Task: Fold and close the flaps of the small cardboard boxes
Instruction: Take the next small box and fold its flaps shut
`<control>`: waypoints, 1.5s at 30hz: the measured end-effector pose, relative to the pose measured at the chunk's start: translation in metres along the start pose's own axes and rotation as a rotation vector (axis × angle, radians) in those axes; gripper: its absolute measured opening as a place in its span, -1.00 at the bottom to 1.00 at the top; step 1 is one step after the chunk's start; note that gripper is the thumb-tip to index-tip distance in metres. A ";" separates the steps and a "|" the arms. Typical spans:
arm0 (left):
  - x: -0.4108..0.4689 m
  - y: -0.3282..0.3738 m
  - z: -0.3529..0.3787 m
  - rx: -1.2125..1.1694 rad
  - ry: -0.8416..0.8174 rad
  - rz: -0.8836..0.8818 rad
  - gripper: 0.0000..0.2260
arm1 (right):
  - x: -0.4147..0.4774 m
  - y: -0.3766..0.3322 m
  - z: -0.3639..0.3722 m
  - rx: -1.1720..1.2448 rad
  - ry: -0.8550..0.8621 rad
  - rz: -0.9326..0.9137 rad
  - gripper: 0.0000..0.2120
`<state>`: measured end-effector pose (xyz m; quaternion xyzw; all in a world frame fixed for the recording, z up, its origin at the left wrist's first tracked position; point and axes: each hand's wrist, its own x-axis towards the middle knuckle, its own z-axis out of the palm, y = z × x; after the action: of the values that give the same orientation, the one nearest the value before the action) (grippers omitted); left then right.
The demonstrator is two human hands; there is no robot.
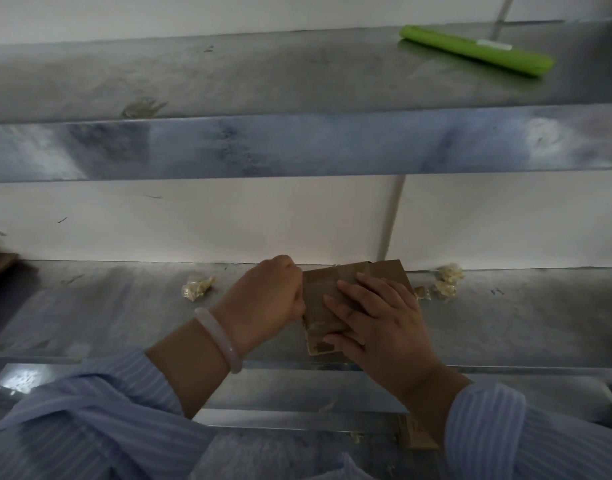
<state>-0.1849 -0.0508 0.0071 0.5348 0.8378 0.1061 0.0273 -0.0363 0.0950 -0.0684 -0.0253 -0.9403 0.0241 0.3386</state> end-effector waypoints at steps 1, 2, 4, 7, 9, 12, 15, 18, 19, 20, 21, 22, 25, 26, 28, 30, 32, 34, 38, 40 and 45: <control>-0.002 -0.007 0.001 -0.108 0.012 -0.033 -0.88 | -0.001 0.001 0.000 0.005 0.000 -0.003 -0.59; -0.005 -0.011 0.001 -0.196 0.017 -0.062 -0.84 | -0.002 0.001 -0.001 0.007 -0.002 -0.005 -0.59; -0.011 -0.012 0.001 -0.271 0.034 -0.094 -0.74 | -0.003 0.001 -0.001 0.003 -0.015 -0.004 -0.58; -0.011 -0.006 0.000 -0.250 0.058 -0.093 -0.77 | -0.002 0.001 0.000 -0.003 -0.030 -0.006 -0.58; -0.009 -0.005 -0.004 -0.219 0.054 -0.085 -0.81 | -0.001 0.002 0.000 -0.002 -0.036 -0.008 -0.58; -0.008 -0.005 -0.005 -0.100 0.050 -0.049 -0.85 | -0.001 0.003 0.002 -0.007 -0.040 -0.005 -0.57; -0.008 0.004 -0.004 0.110 0.067 0.066 -0.94 | 0.000 0.002 0.003 -0.010 -0.025 0.000 -0.58; -0.008 0.011 -0.004 0.301 0.011 0.135 -0.82 | 0.003 0.003 0.004 -0.004 -0.013 -0.001 -0.59; -0.007 0.011 -0.004 0.331 0.012 0.140 -0.79 | 0.003 0.003 0.004 -0.005 -0.011 -0.001 -0.59; -0.007 0.013 -0.003 0.339 0.015 0.140 -0.79 | 0.004 0.002 0.004 -0.007 -0.010 -0.001 -0.60; -0.007 0.014 -0.002 0.320 0.020 0.131 -0.80 | 0.004 0.002 0.004 -0.008 -0.009 -0.002 -0.60; -0.008 0.016 0.000 0.282 0.022 0.105 -0.84 | 0.005 0.002 0.004 -0.009 -0.007 -0.003 -0.61; -0.008 0.013 0.006 0.185 0.047 -0.014 -0.93 | 0.004 0.001 0.004 -0.001 0.008 -0.005 -0.62; -0.008 0.011 0.008 0.144 0.060 -0.010 -0.93 | 0.004 0.001 0.004 0.003 0.011 -0.001 -0.62; -0.009 0.006 0.010 0.020 0.102 0.002 -0.92 | 0.003 0.002 0.002 0.005 0.006 0.006 -0.62; -0.009 -0.002 0.007 -0.119 0.074 -0.026 -0.90 | 0.002 0.003 0.002 -0.004 -0.004 0.004 -0.61; -0.009 -0.007 0.003 -0.203 0.028 -0.053 -0.86 | 0.003 0.002 0.002 -0.007 -0.011 -0.001 -0.61; -0.008 -0.009 0.002 -0.226 0.023 -0.062 -0.86 | 0.004 0.002 0.002 -0.006 -0.016 0.001 -0.61; -0.007 -0.007 -0.002 -0.224 0.029 -0.103 -0.92 | 0.005 0.002 0.003 -0.007 -0.023 -0.006 -0.60; -0.007 -0.001 -0.004 -0.065 0.020 -0.074 -0.92 | 0.005 0.002 0.004 -0.003 -0.014 -0.005 -0.61; -0.004 0.021 -0.007 0.346 -0.013 0.063 -0.84 | 0.009 0.004 0.006 -0.008 -0.018 -0.014 -0.60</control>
<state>-0.1655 -0.0466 0.0181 0.5582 0.8262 -0.0423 -0.0628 -0.0473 0.0989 -0.0676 -0.0199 -0.9434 0.0183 0.3304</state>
